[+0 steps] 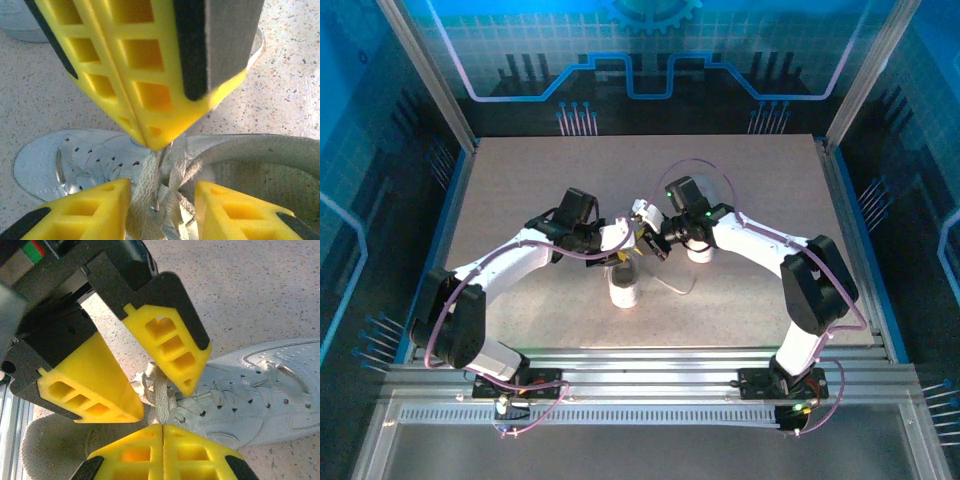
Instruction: Tie the shoes
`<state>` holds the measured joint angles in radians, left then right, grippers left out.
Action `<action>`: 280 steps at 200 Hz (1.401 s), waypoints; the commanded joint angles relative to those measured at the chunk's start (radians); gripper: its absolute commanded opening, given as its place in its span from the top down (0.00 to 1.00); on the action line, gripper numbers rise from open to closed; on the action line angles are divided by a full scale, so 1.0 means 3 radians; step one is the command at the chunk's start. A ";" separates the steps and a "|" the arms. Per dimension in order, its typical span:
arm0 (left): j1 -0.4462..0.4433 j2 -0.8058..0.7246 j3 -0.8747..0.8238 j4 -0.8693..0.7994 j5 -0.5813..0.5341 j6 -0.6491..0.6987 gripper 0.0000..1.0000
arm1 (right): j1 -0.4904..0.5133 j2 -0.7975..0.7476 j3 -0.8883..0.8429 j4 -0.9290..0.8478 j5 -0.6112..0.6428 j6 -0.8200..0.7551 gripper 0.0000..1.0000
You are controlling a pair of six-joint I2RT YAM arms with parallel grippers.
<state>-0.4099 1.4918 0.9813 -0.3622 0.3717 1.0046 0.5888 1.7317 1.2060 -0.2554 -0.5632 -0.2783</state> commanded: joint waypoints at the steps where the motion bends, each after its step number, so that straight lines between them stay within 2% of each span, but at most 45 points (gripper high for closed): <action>1: -0.0037 0.0029 0.0044 -0.0074 -0.0046 0.0090 0.67 | 0.0006 -0.0032 0.0020 -0.0125 -0.0016 -0.0083 1.00; 53: -0.0037 -0.0033 0.0012 0.0008 -0.0053 0.0022 0.89 | 0.0018 -0.0002 0.0045 -0.0171 -0.0014 -0.0110 1.00; 94: -0.0025 -0.0073 -0.0028 0.0087 0.0009 -0.0066 1.00 | 0.0016 -0.0011 0.0035 -0.0207 0.0021 -0.0146 1.00; 150: 0.0086 -0.0167 -0.0112 0.0359 0.0269 -0.0376 1.00 | 0.0013 -0.0008 0.0055 -0.0295 -0.0001 -0.0198 1.00; 188: 0.0098 -0.0238 -0.0296 0.0735 0.0338 -0.0677 1.00 | -0.0032 0.0063 0.0163 -0.0393 -0.0229 -0.0185 1.00; 224: 0.0093 -0.0233 -0.0465 0.1119 0.0258 -0.0895 1.00 | -0.0105 0.0229 0.0379 -0.0651 -0.0578 -0.0155 1.00; 264: 0.0093 -0.0257 -0.0552 0.1322 0.0114 -0.0879 1.00 | -0.0107 0.0313 0.0494 -0.0821 -0.0460 -0.0114 1.00; 280: 0.0093 -0.0264 -0.0578 0.1371 0.0101 -0.0834 1.00 | -0.0134 0.0307 0.0495 -0.0797 -0.0557 -0.0076 1.00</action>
<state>-0.3882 1.4460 0.8246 -0.0467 0.4160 0.7570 0.5644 1.8172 1.3296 -0.4400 -0.6708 -0.3153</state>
